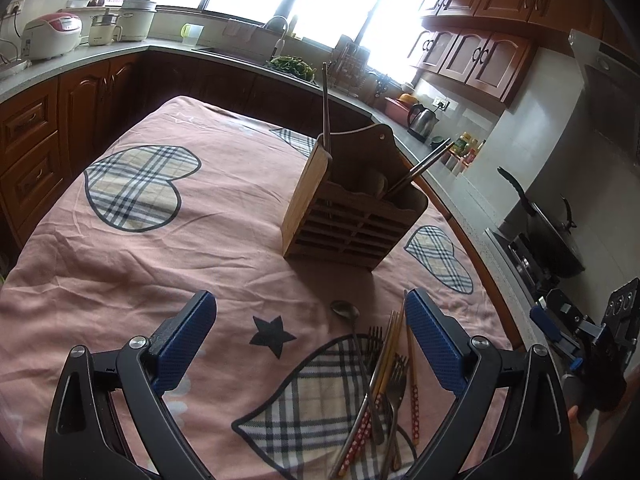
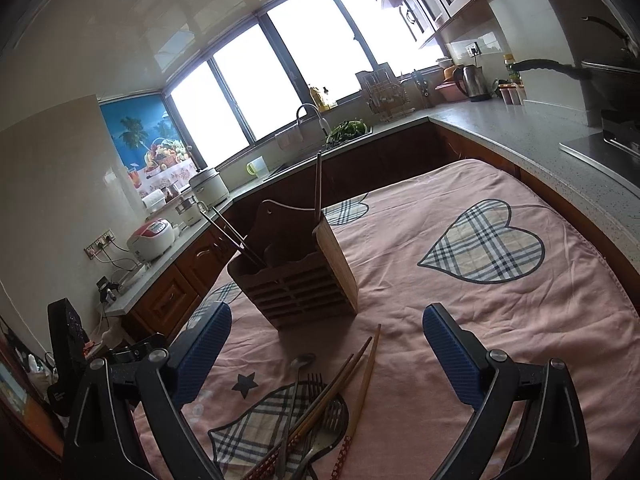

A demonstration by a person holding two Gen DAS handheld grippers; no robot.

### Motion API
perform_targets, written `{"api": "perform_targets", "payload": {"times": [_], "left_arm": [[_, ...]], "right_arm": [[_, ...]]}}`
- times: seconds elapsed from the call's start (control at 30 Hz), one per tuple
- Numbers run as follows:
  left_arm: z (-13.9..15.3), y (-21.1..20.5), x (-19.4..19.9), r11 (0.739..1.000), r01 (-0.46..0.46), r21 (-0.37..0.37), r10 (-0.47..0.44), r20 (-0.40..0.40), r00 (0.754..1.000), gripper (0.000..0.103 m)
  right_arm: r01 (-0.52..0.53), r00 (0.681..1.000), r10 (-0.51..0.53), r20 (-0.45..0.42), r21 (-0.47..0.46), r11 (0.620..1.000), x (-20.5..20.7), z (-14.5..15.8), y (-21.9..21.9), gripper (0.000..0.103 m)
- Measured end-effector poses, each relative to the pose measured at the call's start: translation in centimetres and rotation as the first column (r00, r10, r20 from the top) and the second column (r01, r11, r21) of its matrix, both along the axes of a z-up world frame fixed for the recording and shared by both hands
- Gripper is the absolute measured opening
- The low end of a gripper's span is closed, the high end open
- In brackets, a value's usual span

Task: Organize utensils
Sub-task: 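Move both open tools back to the utensil pile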

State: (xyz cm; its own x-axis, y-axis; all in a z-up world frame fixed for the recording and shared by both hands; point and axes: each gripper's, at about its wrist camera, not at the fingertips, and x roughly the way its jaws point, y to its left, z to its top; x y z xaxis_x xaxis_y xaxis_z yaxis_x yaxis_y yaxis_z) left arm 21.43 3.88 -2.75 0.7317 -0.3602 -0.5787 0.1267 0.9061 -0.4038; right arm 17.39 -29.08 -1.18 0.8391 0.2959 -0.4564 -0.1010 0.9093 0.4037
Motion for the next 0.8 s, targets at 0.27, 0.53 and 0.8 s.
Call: {"api": "perform_targets", "payload": {"times": [0.27, 0.53, 0.8], "left_arm": [[-1.9, -0.9, -1.2, 0.999, 0.035, 0.024, -0.034, -0.058, 0.998, 0.097], [-2.5, -2.1, -0.9, 0.996, 0.071, 0.062, -0.065, -0.09, 0.994, 0.097], [-3.3, -3.3, -0.2, 0.99, 0.111, 0.09, -0.1, -0.118, 0.988, 0.097]], "right_arm": [[0.024, 0.998, -0.025, -0.063, -0.01, 1.0, -1.7, -2.0, -0.7, 0.098], [0.032, 0.994, -0.033, -0.107, -0.014, 0.999, -1.7, -3.4, -0.9, 0.097], [0.024, 0.991, -0.025, -0.134, -0.012, 1.0, -1.0, -4.4, -0.7, 0.097]]}}
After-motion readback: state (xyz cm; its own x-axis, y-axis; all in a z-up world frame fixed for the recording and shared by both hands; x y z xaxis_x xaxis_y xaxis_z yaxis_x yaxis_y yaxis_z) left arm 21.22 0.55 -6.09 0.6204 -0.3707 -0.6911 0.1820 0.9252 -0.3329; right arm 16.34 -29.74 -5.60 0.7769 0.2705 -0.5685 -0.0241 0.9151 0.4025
